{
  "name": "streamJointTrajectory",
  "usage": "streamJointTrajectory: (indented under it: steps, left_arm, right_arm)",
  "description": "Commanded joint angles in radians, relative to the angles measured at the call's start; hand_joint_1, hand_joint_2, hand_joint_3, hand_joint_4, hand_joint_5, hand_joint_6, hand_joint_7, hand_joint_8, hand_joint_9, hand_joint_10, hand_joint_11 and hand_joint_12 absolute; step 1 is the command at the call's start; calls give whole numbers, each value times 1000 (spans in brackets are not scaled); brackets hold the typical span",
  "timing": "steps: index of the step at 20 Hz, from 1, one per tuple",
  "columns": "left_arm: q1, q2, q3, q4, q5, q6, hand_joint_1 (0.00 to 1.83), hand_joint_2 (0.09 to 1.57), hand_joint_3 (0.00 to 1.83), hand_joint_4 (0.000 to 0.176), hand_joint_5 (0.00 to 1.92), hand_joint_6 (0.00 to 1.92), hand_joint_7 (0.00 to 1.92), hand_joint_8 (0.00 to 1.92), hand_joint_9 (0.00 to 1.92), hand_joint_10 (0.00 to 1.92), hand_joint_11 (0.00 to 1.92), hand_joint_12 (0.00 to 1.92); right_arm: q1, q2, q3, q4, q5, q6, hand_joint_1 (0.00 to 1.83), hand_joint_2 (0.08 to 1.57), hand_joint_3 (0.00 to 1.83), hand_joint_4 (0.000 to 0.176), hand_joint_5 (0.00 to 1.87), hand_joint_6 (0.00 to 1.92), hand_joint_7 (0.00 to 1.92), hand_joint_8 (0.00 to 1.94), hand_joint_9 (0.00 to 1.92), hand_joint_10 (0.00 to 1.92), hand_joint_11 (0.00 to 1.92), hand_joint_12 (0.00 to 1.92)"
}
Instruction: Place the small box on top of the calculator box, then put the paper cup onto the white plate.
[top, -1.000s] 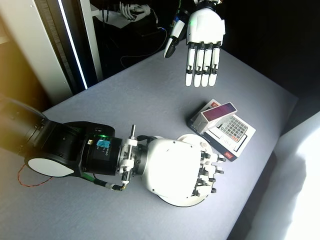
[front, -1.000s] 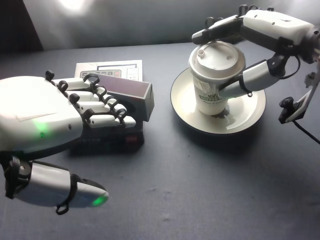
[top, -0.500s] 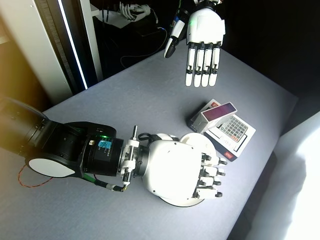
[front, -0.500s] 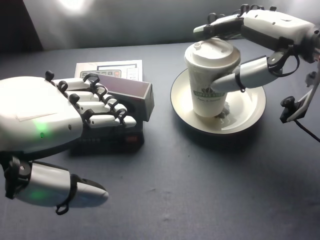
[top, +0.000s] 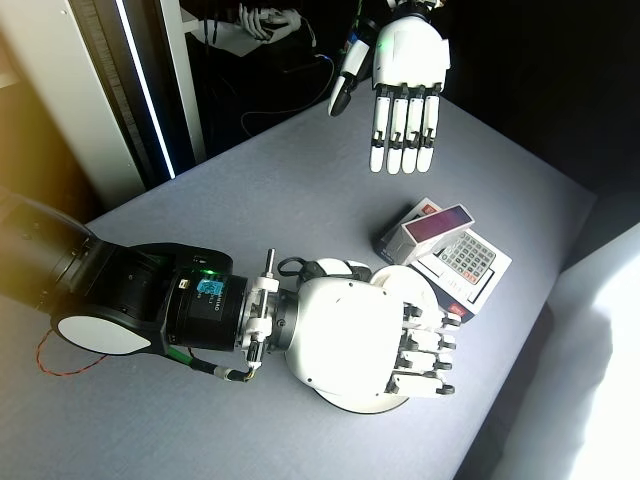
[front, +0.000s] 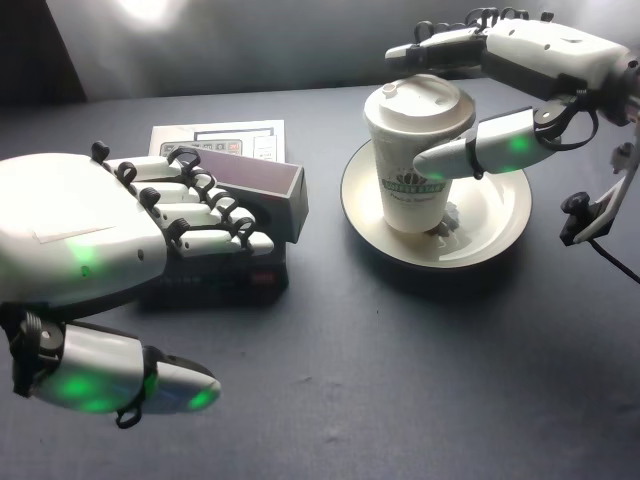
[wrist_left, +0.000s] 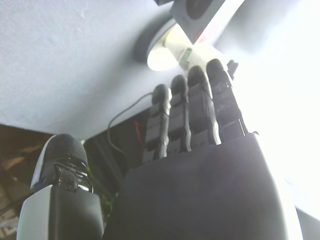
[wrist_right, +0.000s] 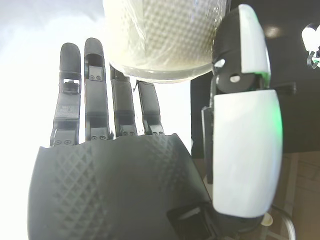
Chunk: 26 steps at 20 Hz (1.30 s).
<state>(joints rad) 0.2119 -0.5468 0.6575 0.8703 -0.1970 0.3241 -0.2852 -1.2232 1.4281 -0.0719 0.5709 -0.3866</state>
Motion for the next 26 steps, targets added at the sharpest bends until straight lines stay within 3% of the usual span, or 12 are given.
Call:
streamJointTrajectory:
  steps: [1, 4, 8, 12, 15, 18, 23, 26]
  left_arm:
    - [-10, 5, -4, -18, -63, 0, 120, 1174, 0, 0, 170, 1, 174, 2, 153, 2, 0, 322]
    - [-12, 5, -5, -21, -60, 0, 93, 1176, 0, 0, 175, 1, 178, 5, 155, 4, 2, 338]
    - [-22, 3, -5, -24, -50, 0, 113, 1178, 0, 0, 171, 0, 171, 3, 147, 2, 0, 306]
    - [-27, 2, -10, -27, -41, 0, 96, 1179, 0, 0, 187, 0, 184, 0, 165, 0, 0, 363]
    - [-31, 0, -12, -28, -35, 0, 108, 1176, 0, 0, 156, 1, 158, 1, 124, 1, 0, 226]
    - [-33, -1, -13, -26, -34, 0, 107, 1168, 1, 0, 168, 0, 179, 0, 148, 0, 7, 256]
    - [-42, -6, -13, -27, -28, 0, 83, 1184, 1, 0, 149, 0, 151, 0, 126, 0, 0, 248]
    - [-51, -8, -15, -26, -16, 0, 160, 1172, 0, 0, 170, 7, 175, 8, 145, 7, 6, 256]
  right_arm:
    - [9, 14, 4, 17, 120, 9, 781, 933, 0, 0, 375, 0, 403, 0, 376, 0, 17, 885]
    - [9, 17, 1, 16, 116, 10, 792, 907, 0, 0, 367, 0, 375, 0, 340, 0, 0, 842]
    - [8, 38, -26, -15, 114, 10, 737, 876, 0, 0, 145, 0, 169, 1, 187, 0, 0, 619]
    - [16, 64, -51, -22, 106, 10, 723, 855, 0, 0, 64, 0, 118, 0, 134, 0, 0, 468]
    - [25, 88, -71, -28, 88, 28, 721, 861, 3, 0, 65, 4, 113, 2, 137, 2, 0, 486]
    - [22, 147, -124, -74, 71, 56, 744, 860, 2, 0, 76, 5, 121, 3, 137, 1, 0, 490]
    - [59, 259, -185, -276, 67, 157, 764, 818, 0, 0, 98, 5, 135, 3, 146, 2, 0, 490]
    - [67, 354, -233, -417, 67, 234, 767, 816, 0, 0, 86, 0, 127, 2, 137, 1, 0, 466]
